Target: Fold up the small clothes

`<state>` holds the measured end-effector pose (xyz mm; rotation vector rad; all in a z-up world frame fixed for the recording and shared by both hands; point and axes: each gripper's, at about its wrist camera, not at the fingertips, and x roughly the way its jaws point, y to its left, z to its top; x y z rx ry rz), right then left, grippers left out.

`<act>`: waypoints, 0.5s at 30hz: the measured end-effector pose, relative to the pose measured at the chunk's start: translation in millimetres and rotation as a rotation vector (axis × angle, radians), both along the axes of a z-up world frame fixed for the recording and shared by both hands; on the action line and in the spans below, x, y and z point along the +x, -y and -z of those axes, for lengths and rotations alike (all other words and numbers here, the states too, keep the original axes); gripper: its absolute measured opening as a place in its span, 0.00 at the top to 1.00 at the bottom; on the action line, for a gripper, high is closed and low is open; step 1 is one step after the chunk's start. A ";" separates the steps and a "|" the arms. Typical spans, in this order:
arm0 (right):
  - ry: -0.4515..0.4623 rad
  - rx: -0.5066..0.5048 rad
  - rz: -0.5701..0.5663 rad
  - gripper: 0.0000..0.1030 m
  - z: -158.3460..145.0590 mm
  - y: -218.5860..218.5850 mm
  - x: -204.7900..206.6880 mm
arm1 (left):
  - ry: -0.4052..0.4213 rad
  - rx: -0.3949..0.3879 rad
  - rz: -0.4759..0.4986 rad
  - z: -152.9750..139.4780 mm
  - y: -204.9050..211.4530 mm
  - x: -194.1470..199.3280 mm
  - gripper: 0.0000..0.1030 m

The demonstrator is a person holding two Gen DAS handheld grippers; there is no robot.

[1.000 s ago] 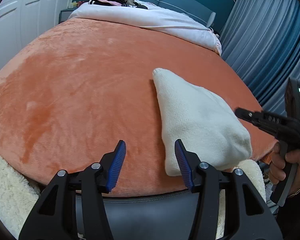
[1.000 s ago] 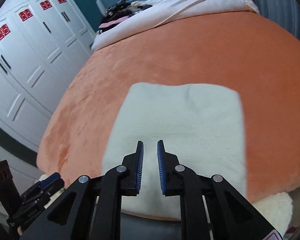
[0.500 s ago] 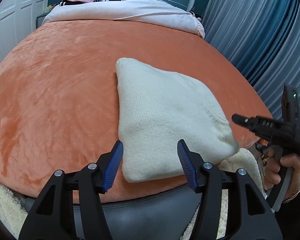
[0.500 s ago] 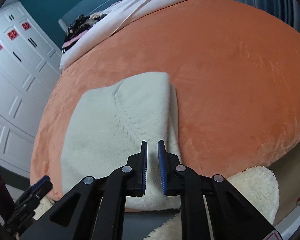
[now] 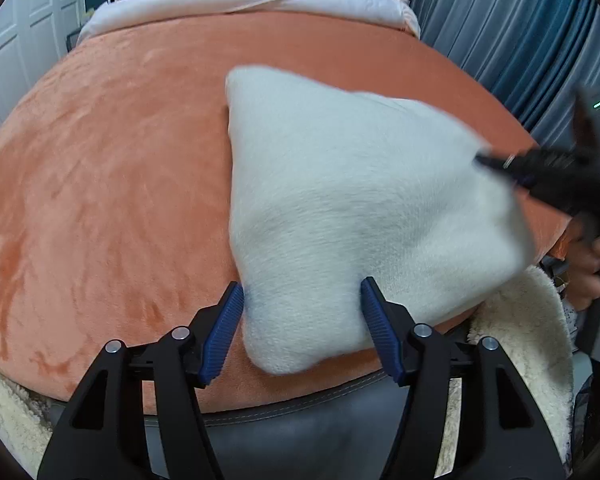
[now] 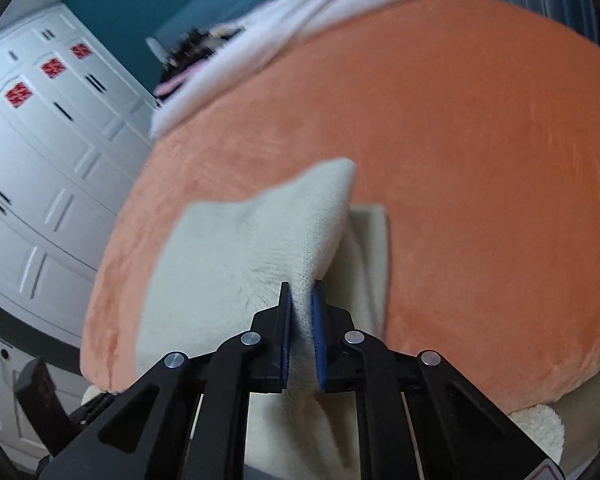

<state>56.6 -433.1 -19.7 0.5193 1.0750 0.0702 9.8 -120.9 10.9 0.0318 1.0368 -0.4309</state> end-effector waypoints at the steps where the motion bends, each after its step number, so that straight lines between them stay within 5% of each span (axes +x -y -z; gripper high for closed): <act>1: 0.029 0.018 0.006 0.92 2.3 2.0 -4.7 | -0.017 0.003 0.001 5.0 1.5 2.1 0.41; 3: 0.051 0.060 0.052 0.90 -16.2 7.9 -15.1 | -0.018 0.020 -0.009 7.7 3.0 3.2 0.39; 7: 0.210 -0.011 0.086 0.90 -73.0 1.8 -58.3 | -0.011 0.023 -0.013 6.9 2.3 3.4 0.37; 9: 0.161 -0.043 0.023 0.91 -64.7 -11.8 -65.3 | -0.011 0.020 -0.017 8.6 2.9 4.3 0.37; 12: -0.062 -0.127 -0.053 0.92 -3.7 -24.3 -52.4 | -0.016 0.015 -0.018 8.4 4.1 5.3 0.36; 15: -0.021 -0.087 0.012 0.92 -24.0 -18.0 -59.7 | -0.012 0.022 -0.018 5.7 3.8 2.9 0.36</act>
